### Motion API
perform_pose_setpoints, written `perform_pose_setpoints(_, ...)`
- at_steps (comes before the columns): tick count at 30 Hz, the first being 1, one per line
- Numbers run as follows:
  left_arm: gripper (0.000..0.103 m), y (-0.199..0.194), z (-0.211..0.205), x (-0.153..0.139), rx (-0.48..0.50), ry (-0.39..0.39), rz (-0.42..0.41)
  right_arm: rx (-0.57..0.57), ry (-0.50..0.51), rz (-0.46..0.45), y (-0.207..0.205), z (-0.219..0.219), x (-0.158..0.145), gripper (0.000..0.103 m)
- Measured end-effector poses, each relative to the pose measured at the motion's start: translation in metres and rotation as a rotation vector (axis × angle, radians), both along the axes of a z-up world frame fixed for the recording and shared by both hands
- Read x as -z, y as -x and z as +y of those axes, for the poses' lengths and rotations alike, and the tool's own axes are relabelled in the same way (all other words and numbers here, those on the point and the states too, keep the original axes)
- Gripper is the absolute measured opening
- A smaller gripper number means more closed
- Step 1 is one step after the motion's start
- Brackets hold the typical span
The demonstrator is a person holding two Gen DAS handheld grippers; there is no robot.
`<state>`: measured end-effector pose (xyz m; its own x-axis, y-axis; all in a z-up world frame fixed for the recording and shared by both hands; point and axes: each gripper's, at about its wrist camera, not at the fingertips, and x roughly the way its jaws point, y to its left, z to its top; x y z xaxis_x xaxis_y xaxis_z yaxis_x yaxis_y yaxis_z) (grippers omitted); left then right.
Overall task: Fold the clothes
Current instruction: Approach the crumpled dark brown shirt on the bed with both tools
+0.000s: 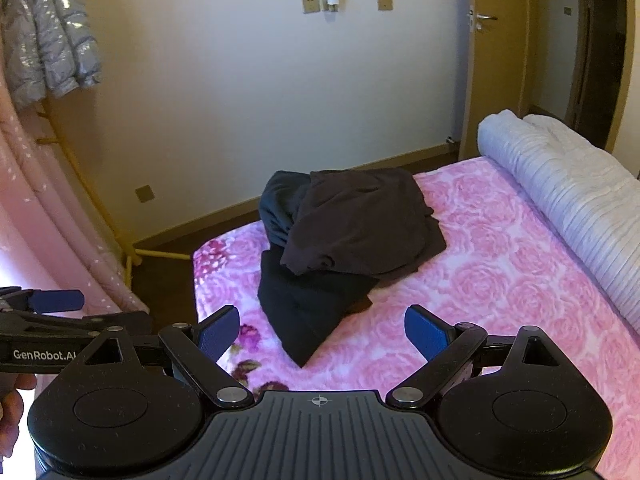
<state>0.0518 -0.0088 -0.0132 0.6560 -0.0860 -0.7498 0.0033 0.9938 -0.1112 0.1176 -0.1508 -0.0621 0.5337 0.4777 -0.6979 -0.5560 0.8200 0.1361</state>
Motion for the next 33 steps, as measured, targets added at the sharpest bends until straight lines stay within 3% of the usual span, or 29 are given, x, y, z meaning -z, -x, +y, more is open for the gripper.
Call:
perform_pose_setpoints(5,0.096,-0.036,0.02,0.008,0.057,-0.062,0.016,0.048,0.016,0.001,-0.019,0.027,0.004,0.093)
perform_pose_setpoints(15,0.096,-0.105,0.068,0.012,0.165,-0.096,0.037,0.137,0.035,0.007,-0.046,0.088,0.009,0.093)
perform_pose_setpoints(23,0.096,-0.127,0.091,0.017,0.222,-0.126,0.04,0.176,0.052,0.013,-0.054,0.122,0.013,0.093)
perform_pose_setpoints(33,0.096,-0.138,0.086,0.023,0.231,-0.114,0.053,0.162,0.071,0.02,-0.064,0.121,0.021,0.093)
